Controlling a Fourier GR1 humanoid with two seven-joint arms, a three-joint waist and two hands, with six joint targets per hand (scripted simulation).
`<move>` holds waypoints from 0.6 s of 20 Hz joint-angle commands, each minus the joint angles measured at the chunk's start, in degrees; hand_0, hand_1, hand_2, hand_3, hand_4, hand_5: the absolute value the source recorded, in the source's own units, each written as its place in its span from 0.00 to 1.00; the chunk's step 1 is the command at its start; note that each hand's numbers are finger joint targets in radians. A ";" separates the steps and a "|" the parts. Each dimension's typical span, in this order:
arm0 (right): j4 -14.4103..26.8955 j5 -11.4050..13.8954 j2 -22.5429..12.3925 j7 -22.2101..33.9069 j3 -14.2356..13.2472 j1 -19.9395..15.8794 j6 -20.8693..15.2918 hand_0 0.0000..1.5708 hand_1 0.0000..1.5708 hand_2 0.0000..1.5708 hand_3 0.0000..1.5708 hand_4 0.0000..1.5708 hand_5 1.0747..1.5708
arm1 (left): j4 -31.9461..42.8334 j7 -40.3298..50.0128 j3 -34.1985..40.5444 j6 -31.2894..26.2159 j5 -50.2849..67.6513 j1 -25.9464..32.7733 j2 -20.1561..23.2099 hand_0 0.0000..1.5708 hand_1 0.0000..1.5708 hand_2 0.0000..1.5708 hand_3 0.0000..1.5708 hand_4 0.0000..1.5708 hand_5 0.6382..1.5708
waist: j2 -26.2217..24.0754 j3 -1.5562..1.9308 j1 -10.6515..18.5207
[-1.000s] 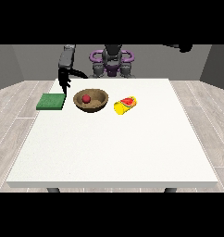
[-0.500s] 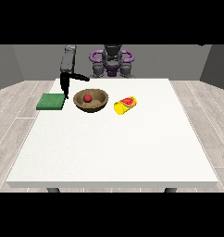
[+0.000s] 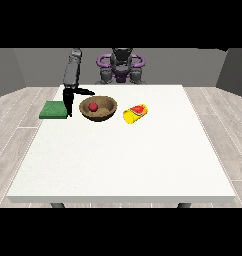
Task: Pick the cup and pour the ball into the bowl, then pick the bowl and place it on the pad
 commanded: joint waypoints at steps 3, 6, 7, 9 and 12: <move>6.62 -0.46 -2.67 -3.36 -2.12 -2.77 1.23 0.00 0.00 0.00 0.00 0.00 1.00 | -3.61 3.68 -0.75 0.28 3.92 -1.05 0.14 0.00 0.00 0.00 0.00 0.07 1.00 | 2.10 0.02 2.02; 9.14 0.01 -1.41 -5.84 -2.43 -4.31 -0.80 0.00 0.00 0.00 0.00 0.00 0.99 | -5.72 4.18 -0.97 2.56 4.51 -3.46 0.25 0.00 0.00 0.00 0.00 0.03 1.00 | 5.25 0.04 3.29; 9.36 -1.16 -1.75 -7.35 -3.07 -2.57 1.80 0.00 0.00 0.00 0.00 0.00 0.99 | -4.40 6.62 0.39 -0.32 6.56 -2.49 3.61 0.00 0.00 0.00 0.00 0.00 1.00 | 4.33 0.03 2.84; 10.79 -0.41 -0.14 -8.97 -2.47 -3.08 0.70 0.00 0.00 0.00 0.00 0.00 0.99 | -7.29 4.30 -0.61 1.76 5.61 -2.03 1.52 0.00 0.00 0.00 0.00 0.00 1.00 | 4.77 0.02 2.66; 13.52 -1.73 2.17 -8.84 -3.76 -3.78 -0.84 0.00 0.00 0.00 0.00 0.09 1.00 | -10.07 5.14 -1.89 4.10 5.26 -1.02 -0.05 0.00 0.00 0.00 0.00 0.00 1.00 | 4.75 0.04 4.48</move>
